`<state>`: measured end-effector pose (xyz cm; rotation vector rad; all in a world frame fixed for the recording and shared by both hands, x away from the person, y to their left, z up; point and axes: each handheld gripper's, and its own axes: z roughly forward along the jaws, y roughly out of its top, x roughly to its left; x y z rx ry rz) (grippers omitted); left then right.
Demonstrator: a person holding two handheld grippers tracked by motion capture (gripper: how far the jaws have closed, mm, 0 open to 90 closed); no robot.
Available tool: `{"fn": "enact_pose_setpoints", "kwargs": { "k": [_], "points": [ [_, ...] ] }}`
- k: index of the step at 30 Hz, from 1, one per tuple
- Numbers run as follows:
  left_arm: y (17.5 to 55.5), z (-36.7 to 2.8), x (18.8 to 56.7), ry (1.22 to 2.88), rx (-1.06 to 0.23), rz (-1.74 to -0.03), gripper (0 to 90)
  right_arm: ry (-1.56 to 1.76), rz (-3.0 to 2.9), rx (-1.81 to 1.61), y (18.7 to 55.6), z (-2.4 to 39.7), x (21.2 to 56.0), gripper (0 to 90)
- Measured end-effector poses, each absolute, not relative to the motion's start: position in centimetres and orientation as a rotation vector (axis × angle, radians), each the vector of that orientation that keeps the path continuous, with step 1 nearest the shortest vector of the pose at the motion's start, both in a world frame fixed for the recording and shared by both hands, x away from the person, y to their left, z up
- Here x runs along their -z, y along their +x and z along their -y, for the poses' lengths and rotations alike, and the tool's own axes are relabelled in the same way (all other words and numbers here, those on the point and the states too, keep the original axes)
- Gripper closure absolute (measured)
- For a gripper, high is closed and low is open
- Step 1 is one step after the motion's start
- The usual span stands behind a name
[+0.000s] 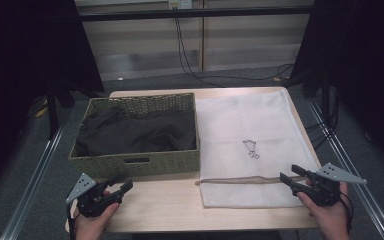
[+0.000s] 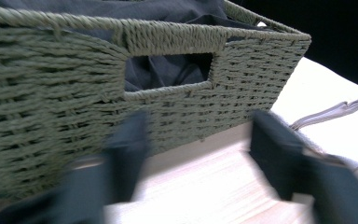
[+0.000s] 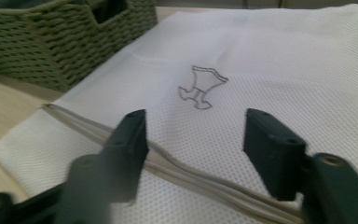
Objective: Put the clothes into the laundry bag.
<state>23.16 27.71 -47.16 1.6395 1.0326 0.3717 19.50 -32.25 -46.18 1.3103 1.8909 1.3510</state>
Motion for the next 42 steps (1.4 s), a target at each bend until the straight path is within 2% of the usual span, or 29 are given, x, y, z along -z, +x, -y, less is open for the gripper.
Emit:
{"fn": "enact_pose_setpoints", "kwargs": {
  "k": [1,2,4,5,6,7,12,17,18,25,32,33,35,37,38,39,40,42],
  "points": [
    [23.2,-27.5,47.2,1.644,-0.359,-1.037,66.0,1.312,-1.899,-1.362,19.5,32.1,46.3,56.9],
    [23.3,-27.1,47.3,1.650,-0.354,-1.039,66.0,1.312,-1.899,-1.362,19.5,32.1,46.3,56.9],
    [23.3,-26.2,47.3,1.662,-0.354,-1.037,79.5,1.321,-1.921,-1.364,19.7,31.6,46.7,66.6],
    [23.4,-25.2,47.2,1.680,-0.342,-1.023,87.8,1.325,-1.943,-1.355,19.8,30.9,47.1,75.1],
    [23.4,-25.2,47.2,1.680,-0.342,-1.023,90.0,1.315,-1.960,-1.346,19.9,30.5,47.2,79.0],
    [23.5,-24.5,47.2,1.684,-0.332,-1.023,90.0,1.315,-1.960,-1.346,19.9,30.5,47.2,79.0],
    [23.7,-20.1,47.6,1.764,-0.252,-0.951,90.0,1.271,-2.105,-1.282,20.4,28.1,48.1,90.0],
    [23.5,-14.5,48.3,1.861,-0.163,-0.832,90.0,1.276,-2.323,-1.181,21.2,25.6,50.3,90.0],
    [23.5,-14.5,48.3,1.861,-0.163,-0.832,90.0,1.283,-2.335,-1.167,21.3,25.3,50.6,90.0],
    [23.7,-8.8,48.7,1.952,-0.109,-0.743,90.0,1.328,-2.326,-1.158,20.7,23.5,50.5,90.0],
    [23.6,-5.4,50.2,2.069,-0.094,-0.678,90.0,1.286,-2.386,-1.144,20.1,22.6,50.1,90.0],
    [23.6,-5.0,50.4,2.103,-0.115,-0.673,90.0,1.253,-2.377,-1.160,20.0,23.0,49.6,85.4],
    [23.7,-4.8,50.5,2.116,-0.115,-0.690,90.0,1.249,-2.342,-1.183,19.9,23.4,49.3,82.6],
    [24.0,-4.9,50.6,2.131,-0.087,-0.726,90.0,1.284,-2.199,-1.202,20.0,24.7,48.4,72.0],
    [24.1,-5.0,50.7,2.136,-0.074,-0.729,90.0,1.284,-2.199,-1.202,20.0,24.7,48.4,72.0],
    [24.2,-5.0,50.7,2.135,-0.063,-0.733,90.0,1.281,-2.172,-1.191,20.2,25.1,48.4,66.0],
    [24.3,-5.1,50.7,2.136,-0.059,-0.737,90.0,1.258,-2.149,-1.129,20.7,25.4,48.7,52.9],
    [24.3,-5.1,50.7,2.134,-0.057,-0.737,90.0,1.253,-2.162,-1.087,21.4,25.3,49.3,43.0]
  ]
}}
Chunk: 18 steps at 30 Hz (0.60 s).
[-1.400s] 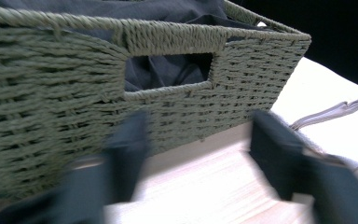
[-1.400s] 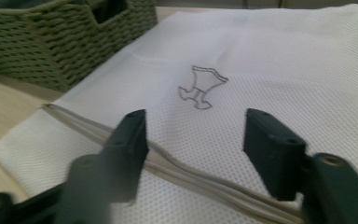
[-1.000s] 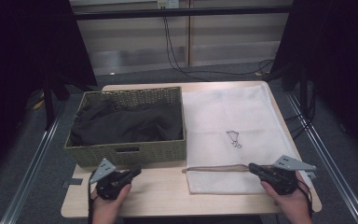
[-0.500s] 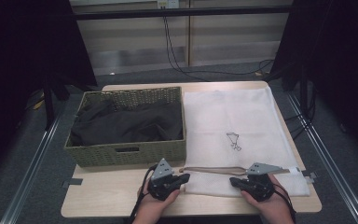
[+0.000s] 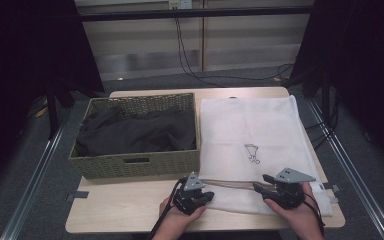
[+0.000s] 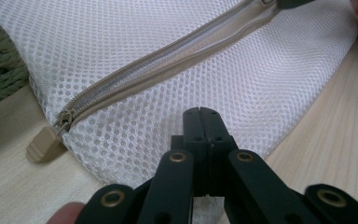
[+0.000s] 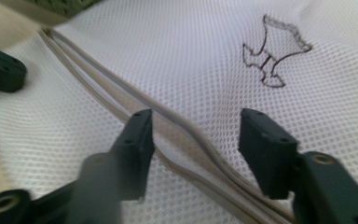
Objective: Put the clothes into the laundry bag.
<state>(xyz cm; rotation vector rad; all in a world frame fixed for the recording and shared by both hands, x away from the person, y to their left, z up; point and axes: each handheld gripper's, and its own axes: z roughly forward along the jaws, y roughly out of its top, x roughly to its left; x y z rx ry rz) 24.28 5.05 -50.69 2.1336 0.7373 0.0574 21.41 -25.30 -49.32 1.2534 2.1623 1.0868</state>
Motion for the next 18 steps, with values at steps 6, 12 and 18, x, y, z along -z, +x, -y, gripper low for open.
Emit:
{"fn": "enact_pose_setpoints", "kwargs": {
  "k": [6,12,18],
  "points": [
    [24.5,-5.2,50.8,2.123,-0.030,-0.744,90.0,1.281,-2.178,-0.930,23.4,24.5,50.3,51.7],
    [24.4,-5.2,50.7,2.128,-0.036,-0.736,90.0,1.274,-2.044,-0.989,24.9,25.4,48.3,73.3],
    [24.5,-5.3,50.8,2.119,-0.031,-0.753,90.0,1.292,-1.876,-1.058,24.8,27.2,44.8,56.3]
  ]
}}
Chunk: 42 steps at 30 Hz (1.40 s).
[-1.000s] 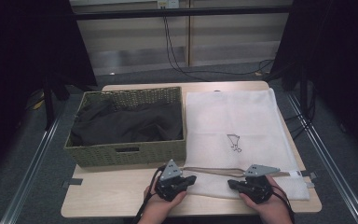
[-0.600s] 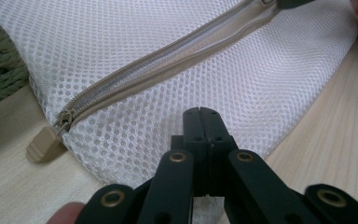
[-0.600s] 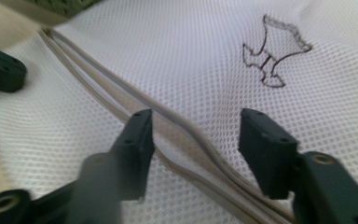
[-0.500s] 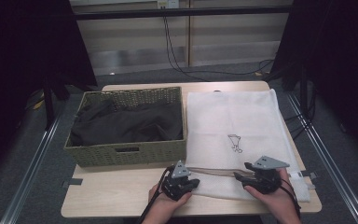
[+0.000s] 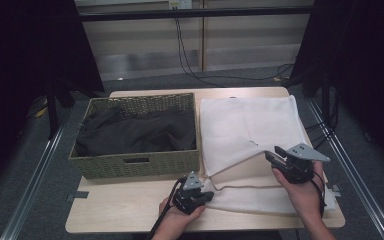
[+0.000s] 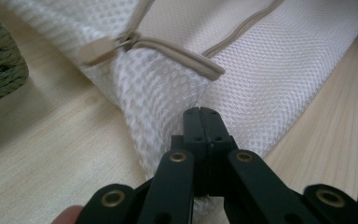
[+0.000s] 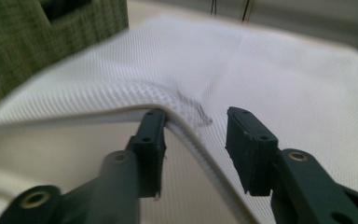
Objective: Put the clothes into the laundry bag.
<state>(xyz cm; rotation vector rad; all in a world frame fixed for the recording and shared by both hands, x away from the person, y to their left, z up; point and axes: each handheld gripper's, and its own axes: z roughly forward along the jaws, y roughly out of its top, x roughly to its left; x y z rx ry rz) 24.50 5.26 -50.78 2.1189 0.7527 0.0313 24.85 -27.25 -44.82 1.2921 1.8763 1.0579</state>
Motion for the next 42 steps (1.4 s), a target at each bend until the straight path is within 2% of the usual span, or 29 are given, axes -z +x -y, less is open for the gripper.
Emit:
{"fn": "enact_pose_setpoints", "kwargs": {
  "k": [1,3,5,12,17,19,20,21,22,23,27,30,35,38,39,41,42],
  "points": [
    [24.6,-5.3,50.8,2.123,-0.026,-0.752,90.0,1.302,-1.922,-1.016,24.6,27.5,46.6,53.4],
    [24.6,-5.3,50.8,2.121,-0.027,-0.753,90.0,1.310,-1.954,-0.993,24.4,27.5,47.5,50.5],
    [24.6,-5.3,50.8,2.120,-0.025,-0.754,90.0,1.332,-2.036,-0.890,24.0,27.1,49.2,39.6],
    [24.6,-5.4,50.8,2.120,-0.022,-0.757,90.0,1.324,-2.068,-0.812,23.7,25.3,50.5,31.1],
    [24.6,-5.3,50.8,2.121,-0.027,-0.755,90.0,1.365,-1.992,-0.761,25.5,24.6,50.7,30.5],
    [24.5,-5.3,50.8,2.121,-0.035,-0.753,90.0,1.398,-1.946,-0.731,26.5,24.9,50.7,33.6],
    [24.5,-5.3,50.8,2.120,-0.038,-0.755,90.0,1.422,-1.923,-0.728,27.3,25.6,50.4,40.8],
    [24.5,-5.3,50.8,2.120,-0.042,-0.758,90.0,1.422,-1.923,-0.728,27.3,25.6,50.4,40.8],
    [24.5,-5.3,50.8,2.120,-0.042,-0.763,90.0,1.422,-1.914,-0.755,27.9,26.4,49.4,53.4],
    [24.5,-5.3,50.8,2.117,-0.046,-0.764,90.0,1.422,-1.914,-0.755,27.9,26.4,49.4,53.4],
    [24.8,-5.6,50.8,2.106,-0.055,-0.792,90.0,1.389,-1.894,-0.977,27.6,27.9,46.0,78.7],
    [25.0,-5.7,50.8,2.093,-0.045,-0.814,90.0,1.374,-1.932,-1.062,26.5,28.3,45.4,88.6],
    [25.0,-6.2,50.8,2.064,-0.013,-0.804,88.1,1.381,-2.034,-1.079,26.0,27.8,46.9,89.0],
    [24.8,-7.0,50.4,1.982,-0.006,-0.758,77.1,1.374,-2.008,-1.149,25.9,27.9,46.3,88.9],
    [24.8,-7.8,49.9,1.953,-0.040,-0.734,69.9,1.386,-1.990,-1.173,25.9,27.9,45.9,88.9],
    [24.9,-8.2,49.7,1.928,-0.050,-0.729,66.6,1.382,-1.981,-1.173,25.8,27.8,45.8,88.9],
    [24.9,-8.8,49.3,1.892,-0.047,-0.727,62.1,1.380,-1.982,-1.173,25.8,27.8,45.7,88.8]
  ]
}}
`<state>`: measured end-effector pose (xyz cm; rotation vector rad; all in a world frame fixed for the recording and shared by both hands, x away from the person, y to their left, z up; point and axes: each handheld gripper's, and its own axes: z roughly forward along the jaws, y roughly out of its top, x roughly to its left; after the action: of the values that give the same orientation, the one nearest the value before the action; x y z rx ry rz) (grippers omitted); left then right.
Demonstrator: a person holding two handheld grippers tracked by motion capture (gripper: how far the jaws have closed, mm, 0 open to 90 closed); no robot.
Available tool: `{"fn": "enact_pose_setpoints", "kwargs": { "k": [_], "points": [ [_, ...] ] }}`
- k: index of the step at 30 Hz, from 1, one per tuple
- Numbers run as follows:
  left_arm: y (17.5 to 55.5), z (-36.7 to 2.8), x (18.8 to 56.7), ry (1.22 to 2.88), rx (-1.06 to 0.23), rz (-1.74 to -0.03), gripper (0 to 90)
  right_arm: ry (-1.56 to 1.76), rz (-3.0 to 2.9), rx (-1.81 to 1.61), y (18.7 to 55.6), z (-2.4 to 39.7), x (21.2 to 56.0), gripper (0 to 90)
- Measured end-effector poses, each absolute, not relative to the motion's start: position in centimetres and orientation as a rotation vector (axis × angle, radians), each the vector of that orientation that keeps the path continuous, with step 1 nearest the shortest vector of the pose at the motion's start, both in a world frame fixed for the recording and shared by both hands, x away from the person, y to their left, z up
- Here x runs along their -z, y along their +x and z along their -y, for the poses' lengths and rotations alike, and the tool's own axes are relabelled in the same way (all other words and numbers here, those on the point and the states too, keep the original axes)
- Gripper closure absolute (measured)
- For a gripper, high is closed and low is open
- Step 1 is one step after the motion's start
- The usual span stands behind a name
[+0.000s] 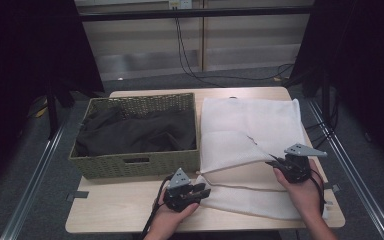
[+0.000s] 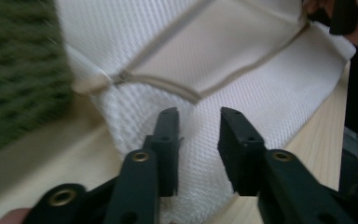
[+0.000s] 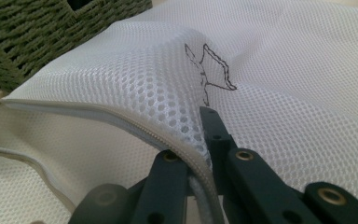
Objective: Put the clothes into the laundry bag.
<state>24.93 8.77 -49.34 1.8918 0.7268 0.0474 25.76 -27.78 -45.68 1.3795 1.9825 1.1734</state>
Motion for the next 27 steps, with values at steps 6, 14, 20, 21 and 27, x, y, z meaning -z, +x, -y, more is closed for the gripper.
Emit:
{"fn": "enact_pose_setpoints", "kwargs": {
  "k": [6,14,20,21,27],
  "points": [
    [25.2,-12.7,46.5,1.791,-0.107,-0.754,42.5,1.371,-1.986,-1.187,25.6,27.6,45.7,86.3],
    [26.4,-17.3,43.3,1.737,-0.248,-0.844,22.2,1.393,-2.010,-1.220,25.7,27.8,46.4,84.4],
    [27.4,-20.6,40.6,1.694,-0.370,-0.875,19.8,1.390,-2.030,-1.218,25.9,27.4,46.9,83.0],
    [27.6,-21.2,40.3,1.694,-0.390,-0.887,19.7,1.390,-2.028,-1.221,25.8,27.4,46.9,82.9],
    [30.2,-23.7,38.9,1.669,-0.404,-0.960,17.4,1.392,-2.022,-1.234,25.9,27.5,47.0,82.4]
  ]
}}
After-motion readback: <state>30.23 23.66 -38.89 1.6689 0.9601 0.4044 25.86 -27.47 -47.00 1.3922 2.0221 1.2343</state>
